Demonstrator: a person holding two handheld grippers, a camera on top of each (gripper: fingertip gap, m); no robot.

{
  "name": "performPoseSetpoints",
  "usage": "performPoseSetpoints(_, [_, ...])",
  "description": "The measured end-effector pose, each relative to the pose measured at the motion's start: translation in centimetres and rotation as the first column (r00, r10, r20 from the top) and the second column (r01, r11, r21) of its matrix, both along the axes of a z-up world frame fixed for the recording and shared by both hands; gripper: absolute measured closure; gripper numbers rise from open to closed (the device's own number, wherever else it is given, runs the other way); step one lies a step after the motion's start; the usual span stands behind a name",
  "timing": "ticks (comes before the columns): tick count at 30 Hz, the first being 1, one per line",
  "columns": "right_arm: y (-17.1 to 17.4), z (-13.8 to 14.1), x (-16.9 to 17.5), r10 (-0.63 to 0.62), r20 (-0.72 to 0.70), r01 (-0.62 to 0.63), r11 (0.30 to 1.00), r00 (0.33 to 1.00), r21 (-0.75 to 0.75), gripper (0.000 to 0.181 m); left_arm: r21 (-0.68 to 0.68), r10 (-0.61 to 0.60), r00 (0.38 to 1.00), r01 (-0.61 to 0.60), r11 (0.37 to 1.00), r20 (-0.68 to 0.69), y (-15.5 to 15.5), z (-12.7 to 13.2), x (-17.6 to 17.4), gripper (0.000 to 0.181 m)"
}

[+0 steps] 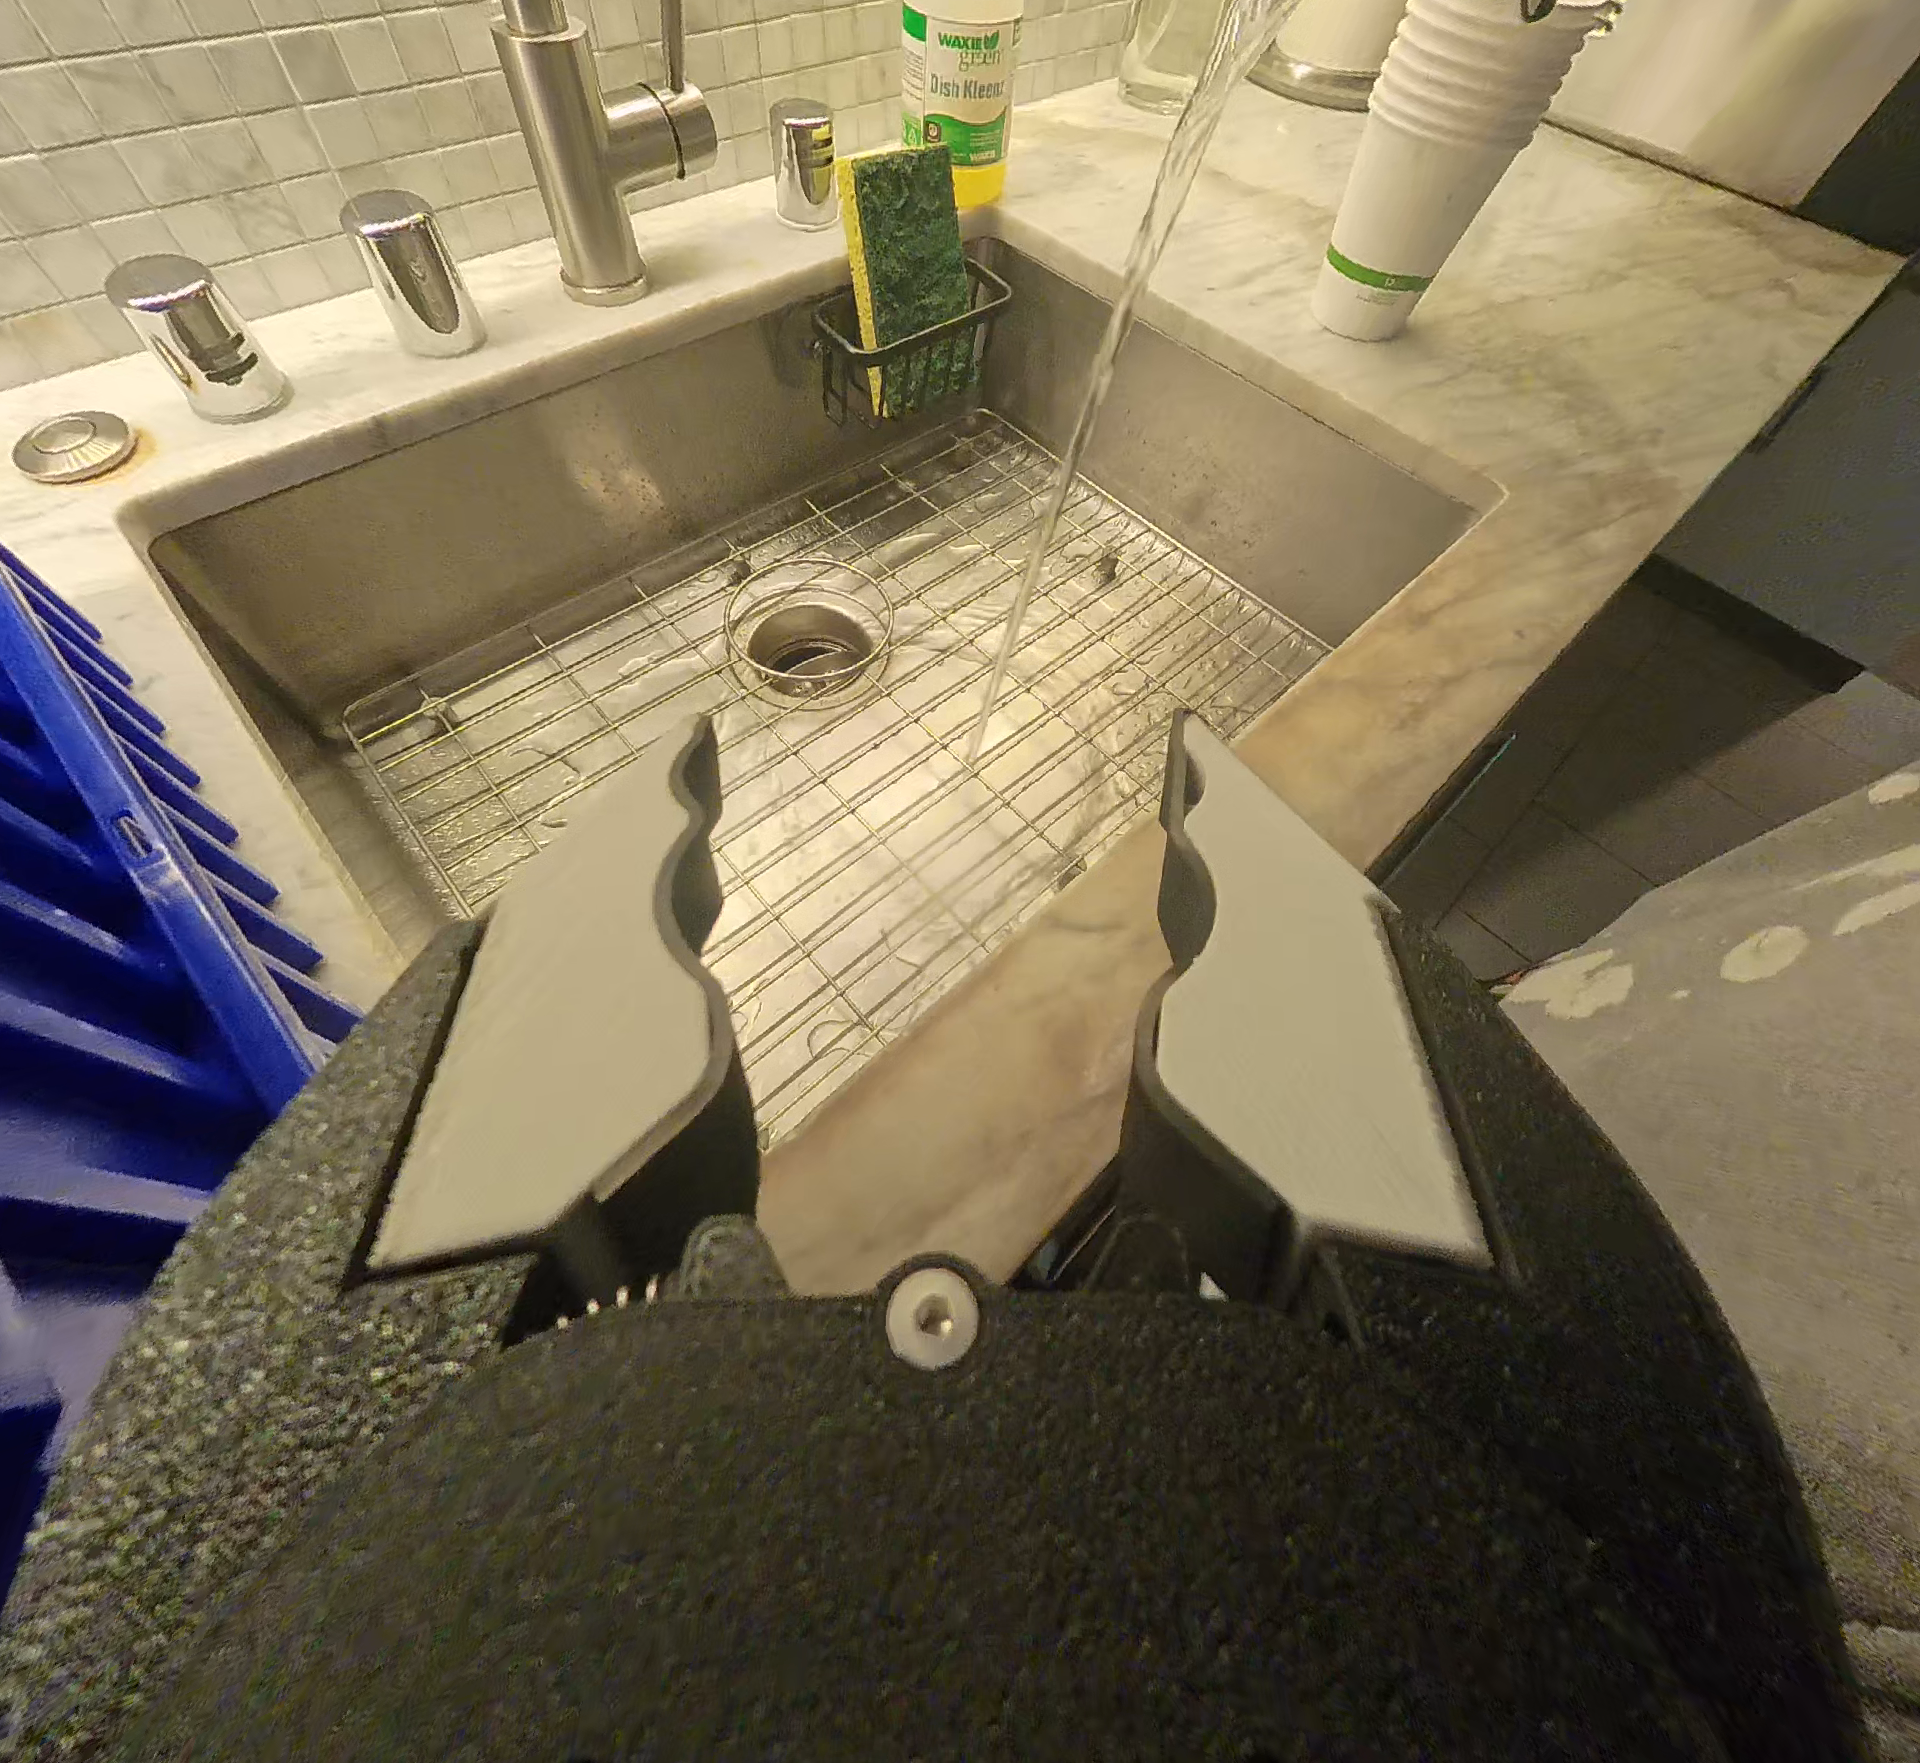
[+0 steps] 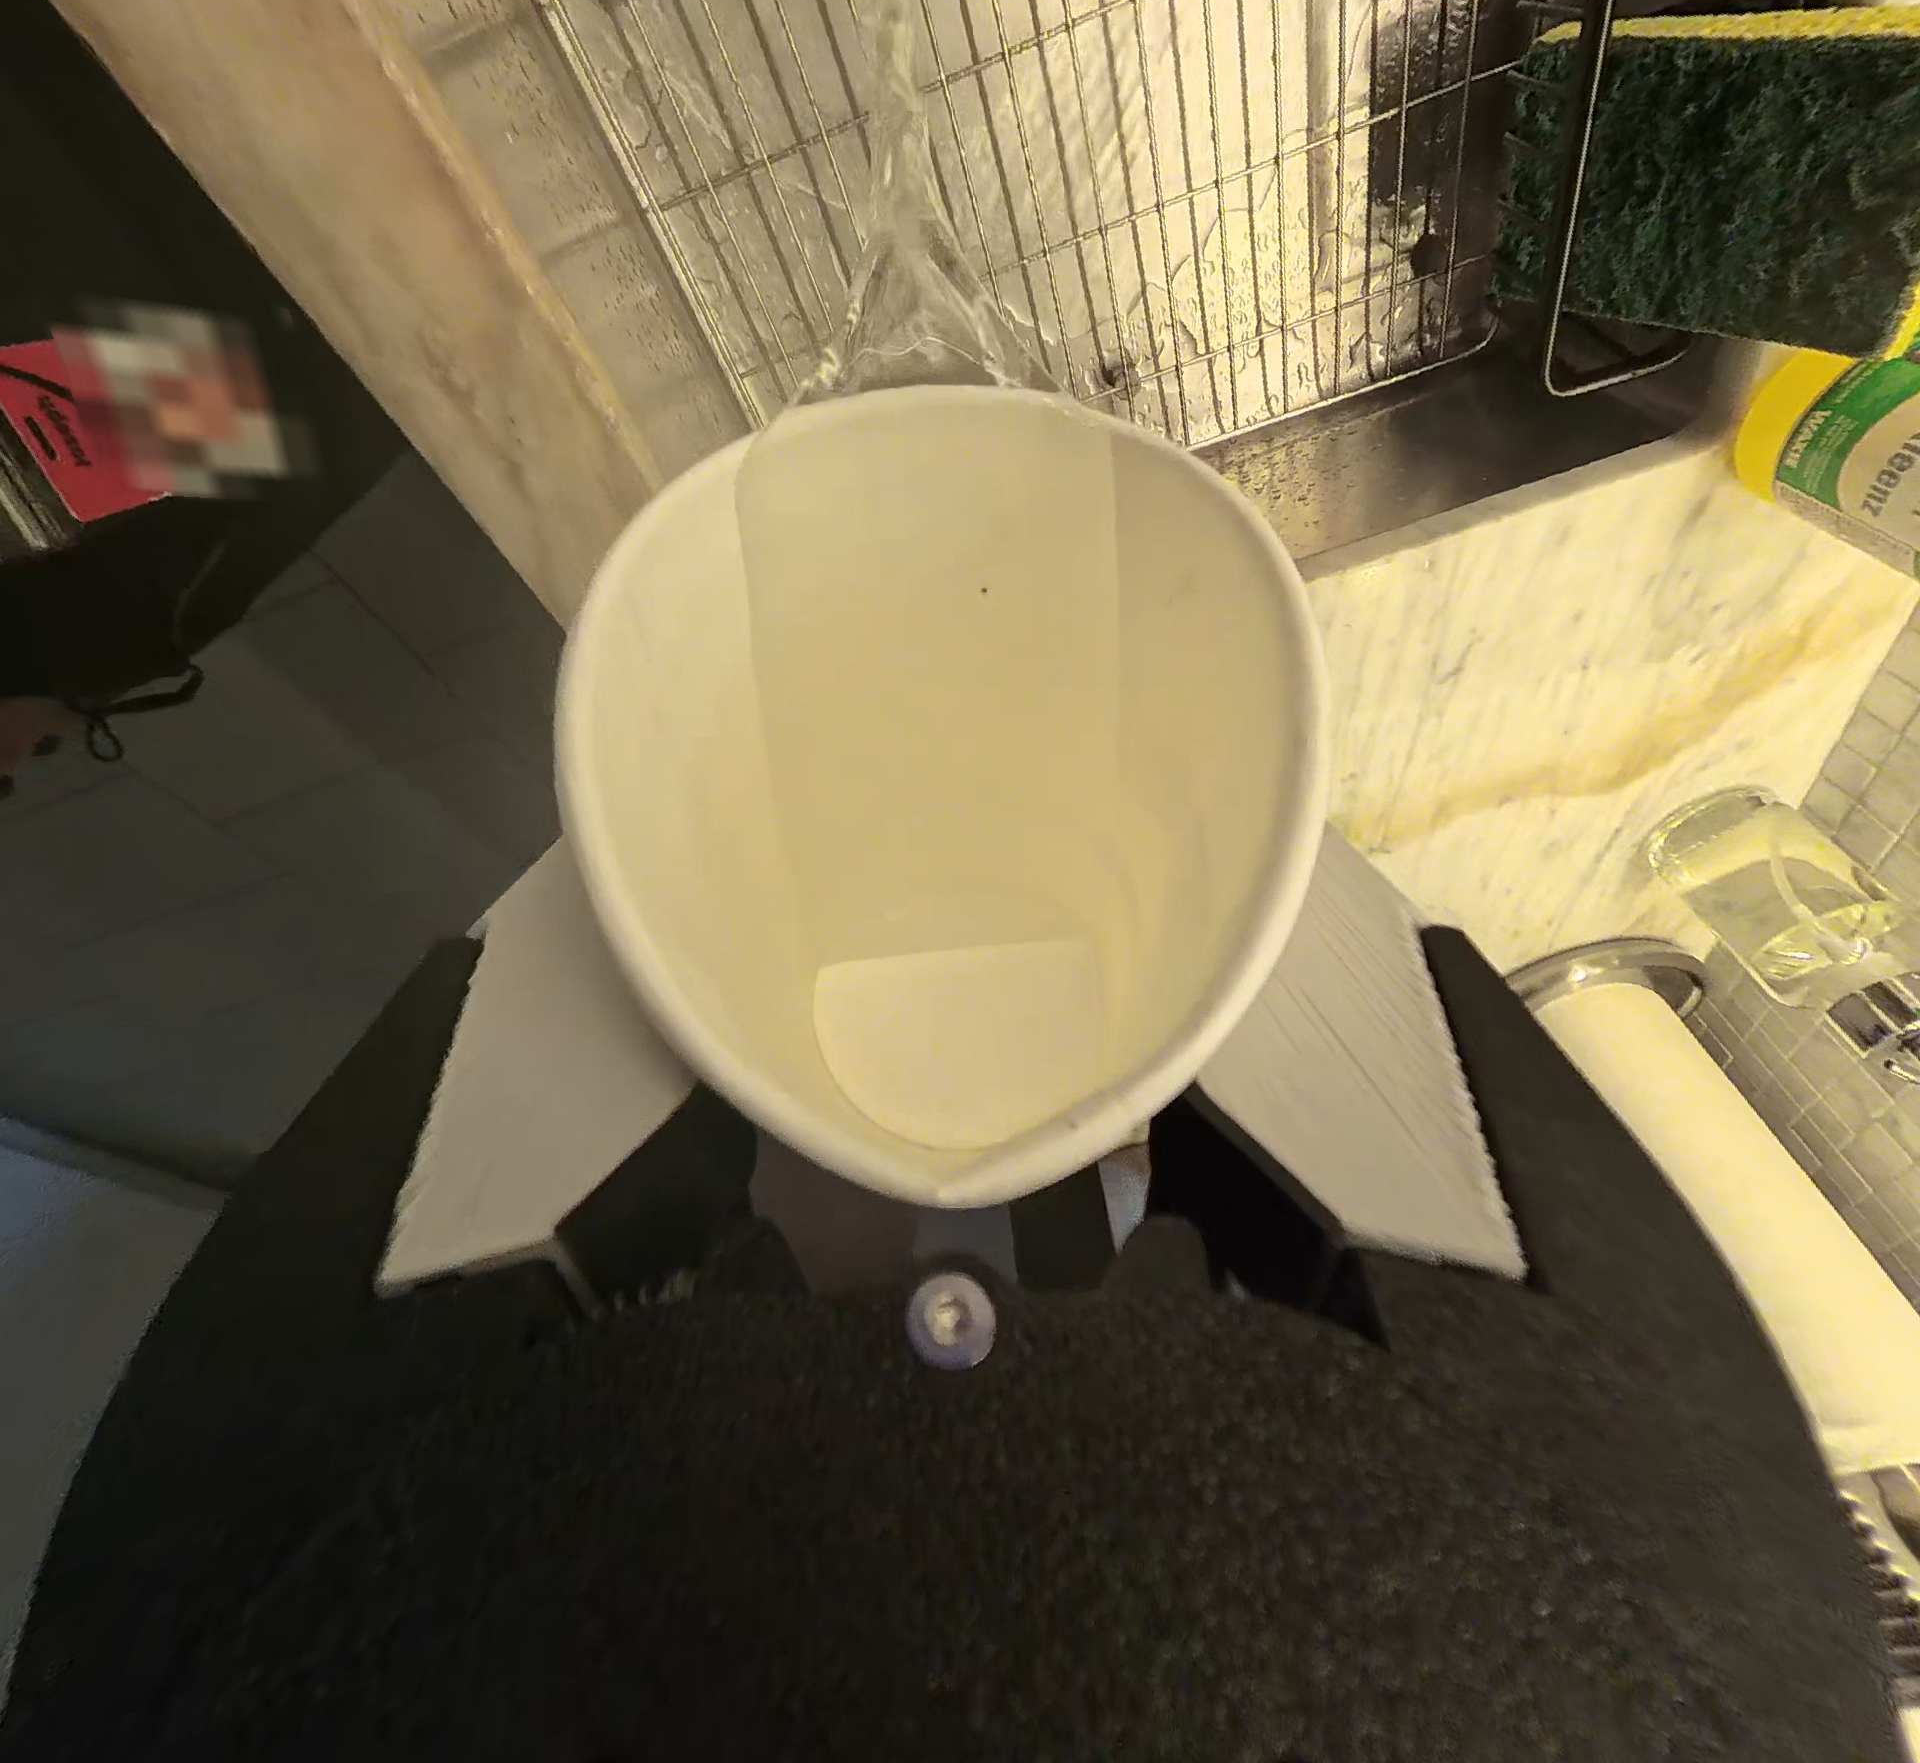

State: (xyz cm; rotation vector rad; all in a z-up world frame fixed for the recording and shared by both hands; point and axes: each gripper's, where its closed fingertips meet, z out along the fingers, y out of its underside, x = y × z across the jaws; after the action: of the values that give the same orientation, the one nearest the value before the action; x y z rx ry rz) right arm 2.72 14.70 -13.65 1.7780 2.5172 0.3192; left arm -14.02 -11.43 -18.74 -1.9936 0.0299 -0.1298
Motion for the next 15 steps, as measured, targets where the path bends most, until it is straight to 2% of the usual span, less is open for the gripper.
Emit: performPoseSetpoints(15, [-0.03, -0.42, 0.16, 0.041, 0.109, -0.042, 0.999, 0.993, 0.012, 0.090, 0.019, -0.010, 1.000, 0.010, 1.000, -0.007, 0.74, 0.94, 0.29, 0.096])
